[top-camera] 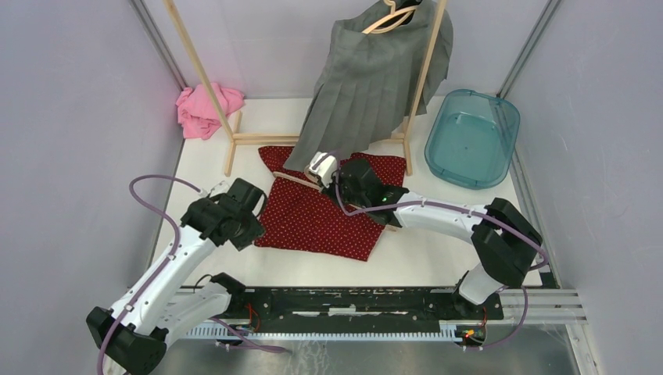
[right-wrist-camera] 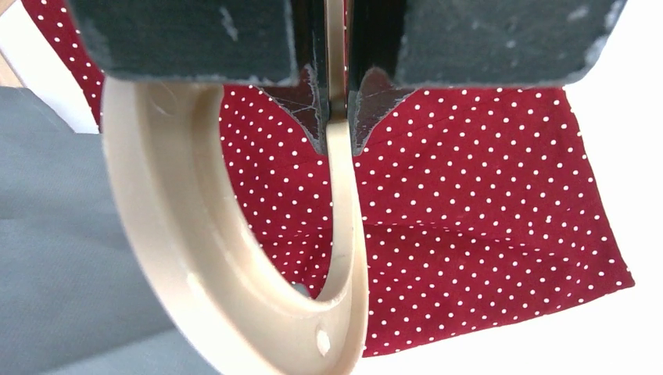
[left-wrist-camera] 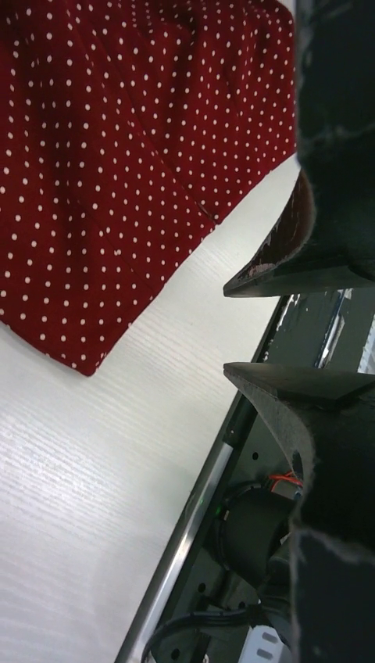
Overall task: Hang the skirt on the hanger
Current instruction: Hang the skirt on the hanger.
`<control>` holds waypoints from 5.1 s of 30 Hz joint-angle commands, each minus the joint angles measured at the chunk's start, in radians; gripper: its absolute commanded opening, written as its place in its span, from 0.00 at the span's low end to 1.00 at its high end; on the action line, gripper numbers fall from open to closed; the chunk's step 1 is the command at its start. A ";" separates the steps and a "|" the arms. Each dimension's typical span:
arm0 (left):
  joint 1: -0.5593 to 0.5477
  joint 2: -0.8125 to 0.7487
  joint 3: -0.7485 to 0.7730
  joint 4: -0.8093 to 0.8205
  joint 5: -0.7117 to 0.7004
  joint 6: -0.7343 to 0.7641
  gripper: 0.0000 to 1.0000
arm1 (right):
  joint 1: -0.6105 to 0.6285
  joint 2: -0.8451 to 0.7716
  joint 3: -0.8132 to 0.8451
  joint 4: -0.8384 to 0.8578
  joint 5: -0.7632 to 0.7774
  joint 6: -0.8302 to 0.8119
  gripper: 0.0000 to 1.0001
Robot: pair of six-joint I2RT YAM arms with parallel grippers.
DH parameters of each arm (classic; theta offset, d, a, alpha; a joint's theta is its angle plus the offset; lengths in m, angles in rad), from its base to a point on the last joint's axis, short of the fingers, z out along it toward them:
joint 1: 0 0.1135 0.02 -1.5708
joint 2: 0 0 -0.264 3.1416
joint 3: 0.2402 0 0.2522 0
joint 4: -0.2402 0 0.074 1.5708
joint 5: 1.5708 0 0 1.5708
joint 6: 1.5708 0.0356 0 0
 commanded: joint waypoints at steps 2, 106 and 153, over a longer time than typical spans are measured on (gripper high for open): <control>0.003 0.004 -0.027 0.113 0.073 0.030 0.41 | 0.034 -0.019 -0.007 0.010 -0.003 0.037 0.01; -0.347 -0.079 -0.436 0.658 0.131 -0.098 0.34 | -0.121 0.208 0.230 0.038 -0.347 -0.098 0.01; -0.337 0.015 0.390 0.241 -0.121 0.251 0.55 | -0.076 -0.345 0.289 -0.440 -0.296 -0.197 0.01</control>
